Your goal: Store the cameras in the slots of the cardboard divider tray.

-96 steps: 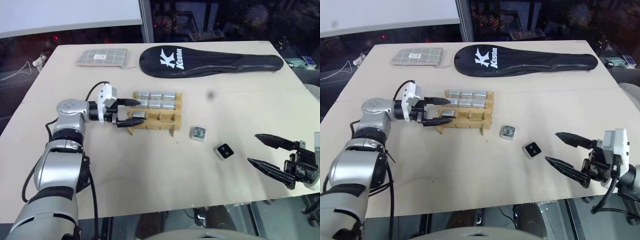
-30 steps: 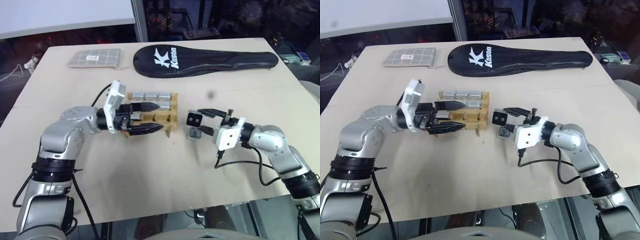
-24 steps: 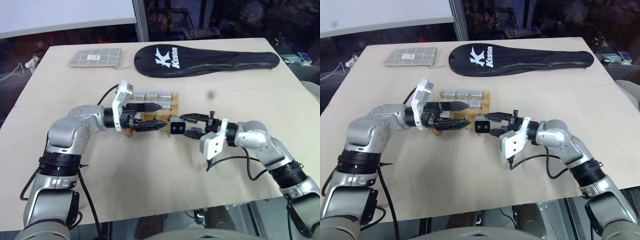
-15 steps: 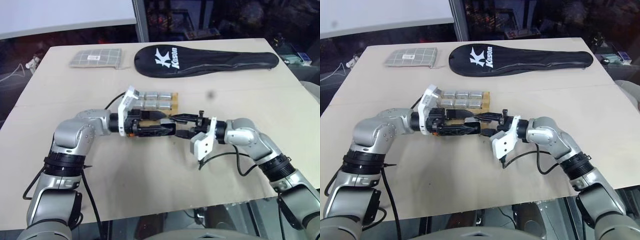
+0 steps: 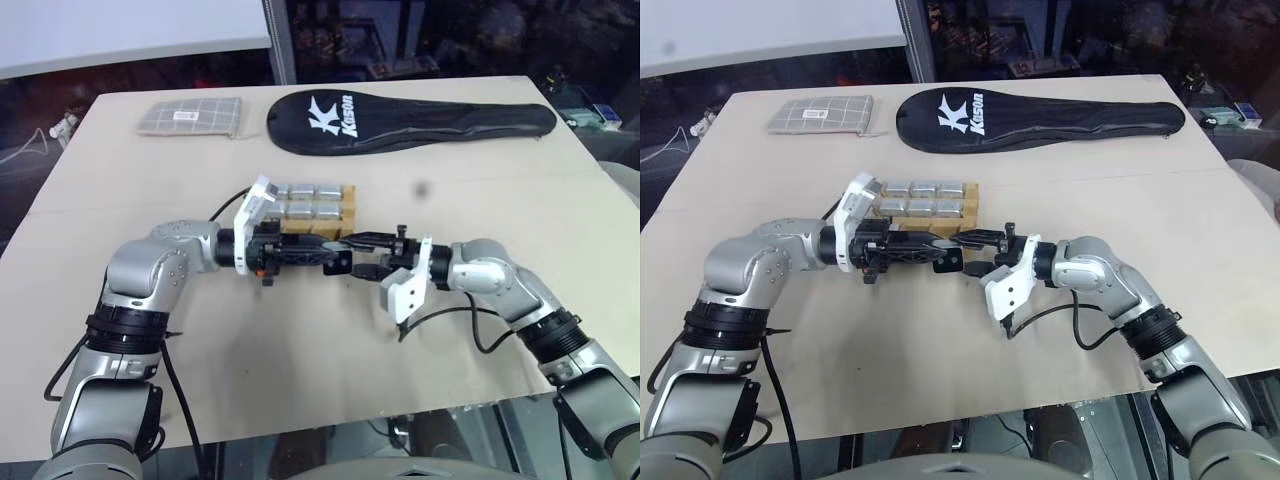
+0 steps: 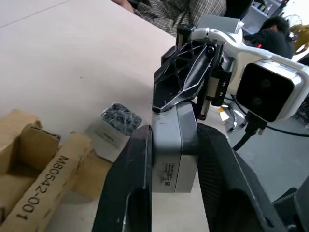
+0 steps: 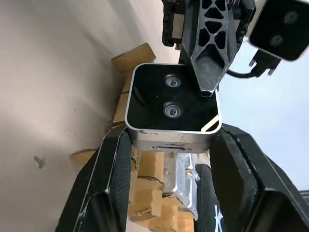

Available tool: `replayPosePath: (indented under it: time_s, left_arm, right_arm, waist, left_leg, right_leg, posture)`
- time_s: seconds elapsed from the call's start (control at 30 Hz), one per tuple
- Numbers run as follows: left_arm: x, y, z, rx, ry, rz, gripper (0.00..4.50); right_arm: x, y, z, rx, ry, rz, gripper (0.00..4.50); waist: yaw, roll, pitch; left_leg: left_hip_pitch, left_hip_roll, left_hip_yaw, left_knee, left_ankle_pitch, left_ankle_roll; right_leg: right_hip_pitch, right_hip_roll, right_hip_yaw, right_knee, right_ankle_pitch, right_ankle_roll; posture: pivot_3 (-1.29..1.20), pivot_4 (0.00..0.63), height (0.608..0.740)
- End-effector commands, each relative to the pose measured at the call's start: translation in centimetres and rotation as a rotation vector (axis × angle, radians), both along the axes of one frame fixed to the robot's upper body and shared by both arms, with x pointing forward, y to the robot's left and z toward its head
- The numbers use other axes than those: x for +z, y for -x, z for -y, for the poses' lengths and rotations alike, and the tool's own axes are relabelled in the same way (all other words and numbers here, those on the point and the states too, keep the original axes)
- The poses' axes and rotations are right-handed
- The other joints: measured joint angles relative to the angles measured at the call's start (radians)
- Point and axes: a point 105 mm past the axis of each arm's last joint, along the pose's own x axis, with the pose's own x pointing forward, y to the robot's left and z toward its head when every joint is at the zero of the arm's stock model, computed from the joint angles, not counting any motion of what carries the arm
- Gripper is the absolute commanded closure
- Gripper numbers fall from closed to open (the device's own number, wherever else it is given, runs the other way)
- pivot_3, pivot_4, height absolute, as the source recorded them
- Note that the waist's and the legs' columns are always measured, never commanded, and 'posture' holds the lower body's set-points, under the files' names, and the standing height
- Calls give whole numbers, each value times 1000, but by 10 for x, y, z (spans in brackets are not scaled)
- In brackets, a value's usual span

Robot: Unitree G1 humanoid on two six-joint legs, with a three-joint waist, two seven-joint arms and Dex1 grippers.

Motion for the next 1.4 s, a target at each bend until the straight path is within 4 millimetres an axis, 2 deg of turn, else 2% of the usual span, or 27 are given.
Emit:
replayPosePath:
  time_s: [0.03,0.13,0.17,0.23,0.27,0.3,0.43,0.5,0.6,0.7,0.8,1.0,1.4]
  left_arm:
    - [-2,7,5,-58,-25,-5,3800]
    - [-5,4,3,-39,-40,35,3800]
    - [-6,3,2,-34,-53,62,3800]
    - [-4,-1,0,-28,-55,130,3800]
    - [1,-5,-2,-20,-46,194,3800]
    - [6,-8,-5,-15,-45,247,3800]
    - [28,-28,-24,43,11,419,3800]
    - [31,-35,-35,61,-10,468,3800]
    - [28,-44,-48,52,-74,513,3800]
    - [33,-51,-56,35,-41,485,3800]
    - [33,-56,-60,25,-29,496,3800]
    - [28,-65,-60,48,26,486,3800]
    - [2,-70,-51,1,-82,494,3800]
  right_arm:
    - [13,1,1,3,-41,33,2723]
    - [17,0,2,-18,-63,24,2723]
    - [18,0,2,-24,-73,14,1693]
    - [21,0,4,-32,-93,-6,938]
    - [24,-2,7,-64,-120,-28,336]
    - [28,-4,12,-97,-160,-83,30]
    - [30,4,45,-198,-336,-431,30]
    - [28,15,63,-217,-400,-624,30]
    - [34,19,96,-314,-552,-850,30]
    - [32,40,114,-311,-535,-1007,30]
    - [34,67,120,-237,-492,-1146,30]
    - [22,88,127,-262,-445,-1208,30]
    - [22,92,130,-293,-435,-1193,30]
  waist:
    - [0,0,0]
    - [0,0,0]
    - [0,0,0]
    - [1,0,0]
    - [1,0,0]
    - [1,0,0]
    - [13,0,0]
    - [18,0,0]
    - [21,0,0]
    - [24,0,0]
    - [26,0,0]
    - [24,-1,0]
    - [27,-1,0]
  left_leg:
    - [0,0,0,0,0,0]
    - [0,0,0,0,0,0]
    - [0,0,0,0,0,0]
    - [0,0,0,0,0,0]
    - [0,0,0,0,0,0]
    - [0,0,0,0,0,0]
    - [-1,0,-1,0,0,0]
    - [-1,-1,-1,0,0,0]
    - [-1,-1,0,0,0,0]
    - [-1,-1,0,0,0,1]
    - [-1,0,-1,0,0,1]
    - [-1,0,-1,1,0,1]
    - [-1,0,-1,1,0,1]
  right_leg:
    - [0,0,0,0,0,0]
    - [0,0,0,0,0,0]
    - [0,0,0,0,0,0]
    - [0,0,0,0,0,0]
    - [0,0,0,0,0,0]
    - [0,0,0,0,0,0]
    - [0,0,-1,0,0,0]
    - [0,-1,-2,-1,0,0]
    - [1,-1,-1,-1,0,0]
    - [1,-1,-1,-1,0,0]
    - [1,0,-3,-1,0,0]
    - [2,-1,-2,-1,-2,3]
    - [2,0,-2,-1,-2,4]
  posture:
    - [0,150,740]
    - [0,150,740]
    - [0,150,740]
    - [0,150,740]
    - [0,150,740]
    - [0,150,740]
    - [0,150,740]
    - [0,150,740]
    - [0,150,740]
    - [0,150,740]
    - [0,150,740]
    - [0,150,740]
    - [0,150,740]
